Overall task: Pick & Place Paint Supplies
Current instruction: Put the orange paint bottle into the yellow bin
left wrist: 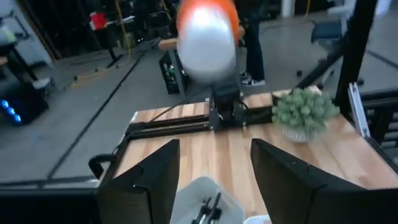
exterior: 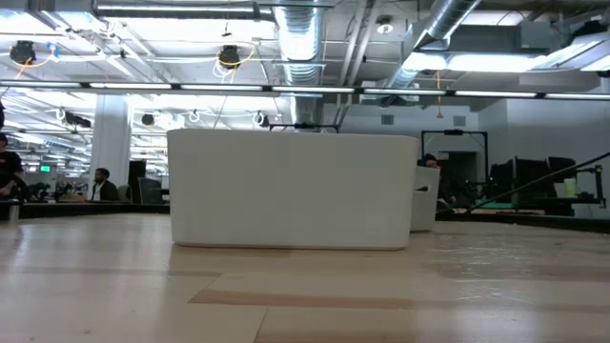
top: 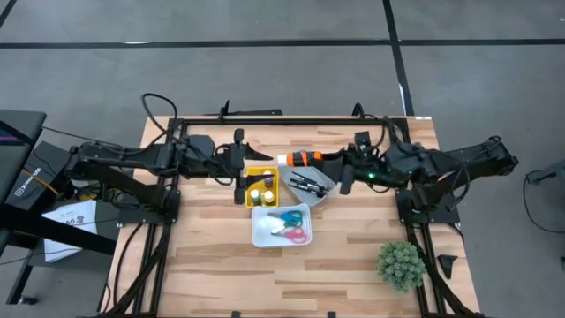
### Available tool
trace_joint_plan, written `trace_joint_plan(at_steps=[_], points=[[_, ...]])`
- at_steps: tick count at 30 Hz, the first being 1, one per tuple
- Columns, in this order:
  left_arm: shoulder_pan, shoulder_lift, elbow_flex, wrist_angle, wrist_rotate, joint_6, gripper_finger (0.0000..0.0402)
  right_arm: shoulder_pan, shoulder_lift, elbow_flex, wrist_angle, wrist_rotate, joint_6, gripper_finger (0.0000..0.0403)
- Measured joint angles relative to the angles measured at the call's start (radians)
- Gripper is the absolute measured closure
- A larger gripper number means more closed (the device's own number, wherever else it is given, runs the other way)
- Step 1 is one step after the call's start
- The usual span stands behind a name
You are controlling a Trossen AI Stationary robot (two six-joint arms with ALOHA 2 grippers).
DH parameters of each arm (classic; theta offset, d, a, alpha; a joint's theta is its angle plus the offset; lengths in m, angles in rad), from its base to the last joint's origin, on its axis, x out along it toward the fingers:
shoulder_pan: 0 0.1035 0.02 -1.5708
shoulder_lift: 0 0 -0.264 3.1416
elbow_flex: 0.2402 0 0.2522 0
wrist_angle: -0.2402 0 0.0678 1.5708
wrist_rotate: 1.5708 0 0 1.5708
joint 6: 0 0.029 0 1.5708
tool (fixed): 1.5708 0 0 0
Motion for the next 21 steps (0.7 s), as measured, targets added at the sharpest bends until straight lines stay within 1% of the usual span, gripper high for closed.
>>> trace_joint_plan(at_steps=[3,11,13,17,21], points=[[-0.012,0.015,0.0,0.059,-0.029,0.029,0.0201,0.011,-0.004,-0.031,0.101,0.0,-0.013,0.0269],[-0.019,0.014,-0.001,0.239,-0.035,0.059,0.0173,0.024,-0.001,-0.033,0.153,-0.002,-0.031,0.0269],[-0.018,0.014,-0.001,0.276,-0.024,0.067,0.017,0.024,-0.001,-0.033,0.153,-0.001,-0.034,0.0269],[-0.018,0.014,-0.001,0.297,0.037,0.067,0.017,0.022,-0.001,-0.033,0.163,-0.013,-0.034,0.0269],[-0.023,0.03,-0.001,0.312,0.046,0.061,0.0171,0.021,-0.001,-0.033,0.165,-0.028,-0.034,0.0269]])
